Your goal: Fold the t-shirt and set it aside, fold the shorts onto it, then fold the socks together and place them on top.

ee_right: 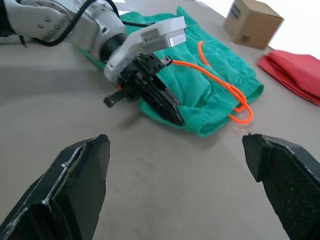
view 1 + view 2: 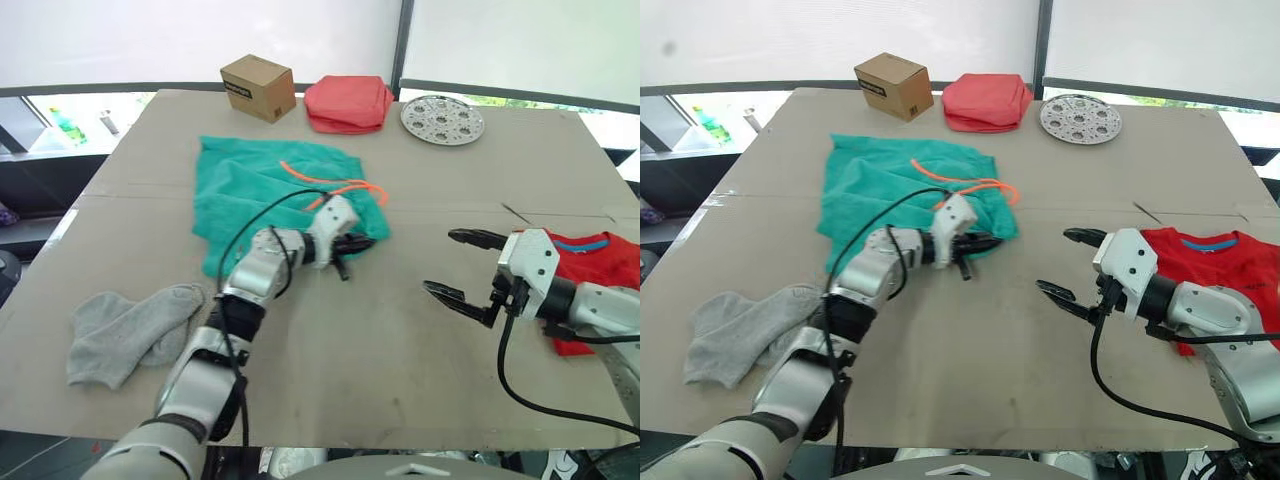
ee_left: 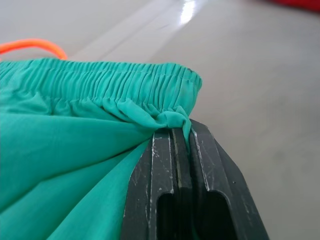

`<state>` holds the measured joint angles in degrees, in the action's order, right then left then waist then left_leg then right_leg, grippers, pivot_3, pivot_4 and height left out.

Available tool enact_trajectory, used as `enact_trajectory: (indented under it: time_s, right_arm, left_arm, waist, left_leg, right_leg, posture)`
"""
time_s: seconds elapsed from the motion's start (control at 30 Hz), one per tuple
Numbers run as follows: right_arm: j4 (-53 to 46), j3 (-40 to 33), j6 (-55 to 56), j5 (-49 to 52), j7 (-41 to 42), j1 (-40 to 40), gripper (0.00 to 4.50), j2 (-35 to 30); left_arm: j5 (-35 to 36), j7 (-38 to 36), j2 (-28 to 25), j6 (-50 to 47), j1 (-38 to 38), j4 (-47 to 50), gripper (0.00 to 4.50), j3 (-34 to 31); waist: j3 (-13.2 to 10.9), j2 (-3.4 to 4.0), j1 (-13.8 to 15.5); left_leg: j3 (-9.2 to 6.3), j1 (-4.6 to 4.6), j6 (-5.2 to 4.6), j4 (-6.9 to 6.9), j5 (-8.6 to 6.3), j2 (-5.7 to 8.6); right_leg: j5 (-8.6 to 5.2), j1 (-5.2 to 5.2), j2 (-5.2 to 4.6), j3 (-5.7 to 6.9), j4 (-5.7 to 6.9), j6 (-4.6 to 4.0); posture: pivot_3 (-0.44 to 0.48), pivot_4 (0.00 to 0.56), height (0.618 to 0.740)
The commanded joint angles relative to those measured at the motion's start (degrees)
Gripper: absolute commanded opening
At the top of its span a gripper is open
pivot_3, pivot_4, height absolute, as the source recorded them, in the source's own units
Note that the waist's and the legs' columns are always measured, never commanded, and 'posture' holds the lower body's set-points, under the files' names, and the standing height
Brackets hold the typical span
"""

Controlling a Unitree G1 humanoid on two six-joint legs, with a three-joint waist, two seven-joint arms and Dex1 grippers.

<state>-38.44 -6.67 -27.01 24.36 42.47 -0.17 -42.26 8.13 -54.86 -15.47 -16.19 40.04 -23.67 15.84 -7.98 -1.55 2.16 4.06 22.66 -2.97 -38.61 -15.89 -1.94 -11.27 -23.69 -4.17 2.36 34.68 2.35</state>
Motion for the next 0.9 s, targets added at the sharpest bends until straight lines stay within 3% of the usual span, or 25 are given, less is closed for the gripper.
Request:
enact_trajectory:
  time_s: [0.03,0.1,0.13,0.2,0.3,0.37,0.53,0.7,0.9]
  right_arm:
    - [-3.4,-3.5,-1.4,-2.8,-2.0,2.1,4.5,-2.8]
    - [-3.6,-3.2,-1.8,-5.1,-2.3,3.6,4.5,-4.5]
    - [-3.4,-2.6,-1.6,-6.6,-2.7,4.0,4.5,-5.2]
    - [-2.9,-1.1,-2.0,-8.3,-2.9,4.1,4.5,-6.1]
    - [-0.6,2.4,-0.8,-12.0,-3.0,2.7,4.5,-7.1]
    - [3.6,5.6,1.2,-14.9,-2.6,0.5,4.5,-7.1]
    - [10.4,10.8,4.3,-16.8,0.4,-4.2,4.5,-6.1]
    - [19.3,15.7,8.4,-20.2,2.5,-9.5,4.5,-4.6]
    - [28.4,19.3,14.3,-25.5,4.4,-15.7,4.5,-4.3]
  left_arm:
    - [0.2,-2.0,6.7,-0.5,3.0,1.1,0.07,4.1]
    - [0.6,-1.7,8.2,-3.7,3.2,1.9,0.07,4.2]
    - [1.7,-1.8,8.2,-6.0,2.9,3.4,0.62,3.4]
    - [3.9,-2.5,6.5,-9.6,1.4,7.4,1.01,1.4]
    - [8.6,-3.7,2.0,-15.5,-2.1,16.5,2.52,-2.5]
    - [12.7,-5.7,-4.1,-18.6,-6.2,24.9,3.47,-7.0]
    - [17.1,-9.3,-16.9,-19.4,-13.9,31.6,3.47,-15.2]
    - [13.6,-15.6,-28.0,-6.7,-20.0,24.3,3.47,-20.1]
    - [7.9,-17.0,-31.6,9.6,-18.9,10.2,3.47,-20.2]
  waist:
    - [0.0,0.0,0.2]
    - [0.0,0.0,0.2]
    - [0.0,0.0,-0.1]
    - [0.0,0.0,-1.3]
    - [0.0,0.01,-2.5]
    - [0.0,0.02,-2.9]
    - [-0.1,0.06,-2.6]
    - [-0.1,0.05,-2.0]
    - [-0.2,0.1,-1.1]
  left_leg:
    - [-0.01,0.0,0.0,0.0,0.0,0.07]
    - [-0.08,0.05,0.0,0.0,0.0,0.11]
    - [-0.1,0.05,0.0,0.0,0.0,0.1]
    - [-0.24,-0.01,-0.01,0.01,0.0,0.03]
    - [-0.3,-0.17,-0.01,0.1,0.0,-0.17]
    - [-0.36,-0.3,-0.01,0.18,0.0,-0.26]
    - [-0.32,-0.49,0.01,0.25,0.01,-0.3]
    - [-0.14,-0.45,0.02,0.23,0.01,-0.22]
    - [-0.01,-0.4,0.02,0.2,0.01,-0.19]
  right_leg:
    - [0.0,0.0,0.02,0.01,0.0,0.0]
    - [-0.01,0.0,0.02,0.06,0.0,0.01]
    - [-0.01,0.0,0.03,0.05,0.0,0.01]
    - [-0.02,-0.03,0.1,-0.1,0.03,0.03]
    - [-0.12,-0.05,0.25,-0.17,0.09,0.18]
    - [-0.13,-0.05,0.32,-0.19,0.18,0.18]
    - [-0.14,0.0,0.34,-0.3,0.19,0.16]
    - [-0.12,0.0,0.12,-0.28,0.14,0.13]
    - [-0.02,-0.07,-0.01,-0.28,0.08,-0.02]
  posture:
    - [0.0,0.15,0.74]
    - [0.0,0.15,0.74]
    - [0.0,0.15,0.74]
    - [0.0,0.15,0.74]
    - [0.0,0.15,0.74]
    - [0.0,0.15,0.74]
    - [0.0,0.15,0.74]
    - [0.0,0.15,0.74]
    - [0.0,0.15,0.74]
